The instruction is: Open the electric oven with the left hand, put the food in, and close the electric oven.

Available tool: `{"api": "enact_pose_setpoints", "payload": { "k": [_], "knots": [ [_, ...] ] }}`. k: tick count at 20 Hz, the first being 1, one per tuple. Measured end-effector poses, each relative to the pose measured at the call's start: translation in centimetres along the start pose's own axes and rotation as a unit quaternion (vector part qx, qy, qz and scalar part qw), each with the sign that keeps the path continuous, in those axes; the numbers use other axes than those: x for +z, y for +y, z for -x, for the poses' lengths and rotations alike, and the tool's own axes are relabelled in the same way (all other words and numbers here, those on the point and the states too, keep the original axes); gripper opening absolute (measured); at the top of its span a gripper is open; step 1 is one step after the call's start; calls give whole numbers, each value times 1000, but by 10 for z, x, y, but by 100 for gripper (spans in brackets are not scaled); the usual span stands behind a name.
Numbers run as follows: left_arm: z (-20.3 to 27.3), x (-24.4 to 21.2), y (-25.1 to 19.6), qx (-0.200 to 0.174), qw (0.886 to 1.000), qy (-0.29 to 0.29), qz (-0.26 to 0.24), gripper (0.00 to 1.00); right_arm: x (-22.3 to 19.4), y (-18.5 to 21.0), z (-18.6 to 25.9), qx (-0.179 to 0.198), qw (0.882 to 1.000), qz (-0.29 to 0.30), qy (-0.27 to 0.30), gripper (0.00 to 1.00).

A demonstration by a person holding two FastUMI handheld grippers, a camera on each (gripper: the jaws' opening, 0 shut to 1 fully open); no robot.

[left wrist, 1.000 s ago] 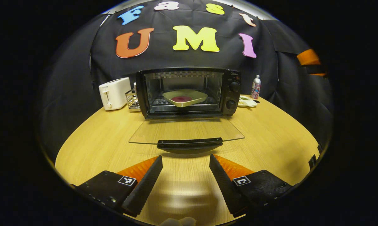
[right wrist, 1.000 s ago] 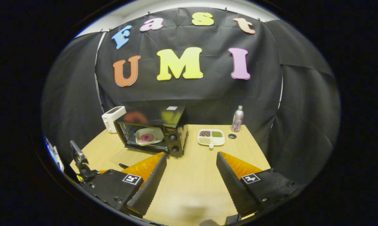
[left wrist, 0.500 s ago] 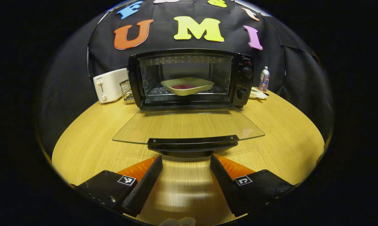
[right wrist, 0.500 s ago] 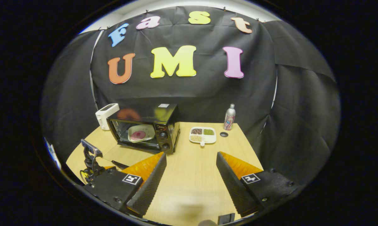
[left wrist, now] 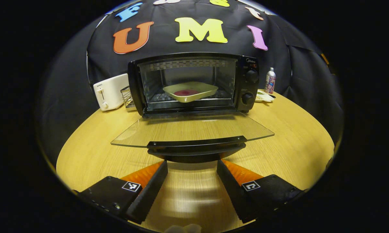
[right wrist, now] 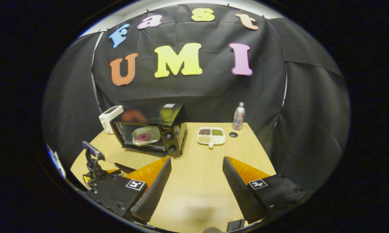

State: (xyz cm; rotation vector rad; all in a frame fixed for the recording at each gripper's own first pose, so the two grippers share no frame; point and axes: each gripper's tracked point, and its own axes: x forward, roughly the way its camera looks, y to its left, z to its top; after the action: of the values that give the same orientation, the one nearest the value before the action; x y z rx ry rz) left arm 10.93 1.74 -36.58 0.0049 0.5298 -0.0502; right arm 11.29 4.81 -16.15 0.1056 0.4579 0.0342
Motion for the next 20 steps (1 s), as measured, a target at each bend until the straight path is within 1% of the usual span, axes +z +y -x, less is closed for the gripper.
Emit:
{"api": "enact_pose_setpoints", "payload": {
  "k": [1, 2, 9, 15, 17, 20],
  "knots": [
    [2, 6, 1, 0, 1000, -3, 2, 100, -1, 0, 0, 2, 1000, -3, 0, 96],
    [4, 13, 2, 0, 1000, -8, 2, 97, -1, 0, -1, 3, 1000, -6, 1, 96],
    [9, 76, 10, 0, 999, -54, 3, 97, 1, -1, 1, 1, 1000, -6, -6, 96],
    [-1, 139, 14, -1, 995, -96, -19, 97, 1, -4, 7, -3, 1000, -10, -16, 96],
    [0, 150, 12, -5, 994, -105, -19, 97, 2, -6, 10, -5, 1000, -10, -20, 96],
    [4, 149, 8, -8, 994, -106, -22, 97, 4, -7, 14, -7, 1000, -15, -22, 96]
  ]
}}
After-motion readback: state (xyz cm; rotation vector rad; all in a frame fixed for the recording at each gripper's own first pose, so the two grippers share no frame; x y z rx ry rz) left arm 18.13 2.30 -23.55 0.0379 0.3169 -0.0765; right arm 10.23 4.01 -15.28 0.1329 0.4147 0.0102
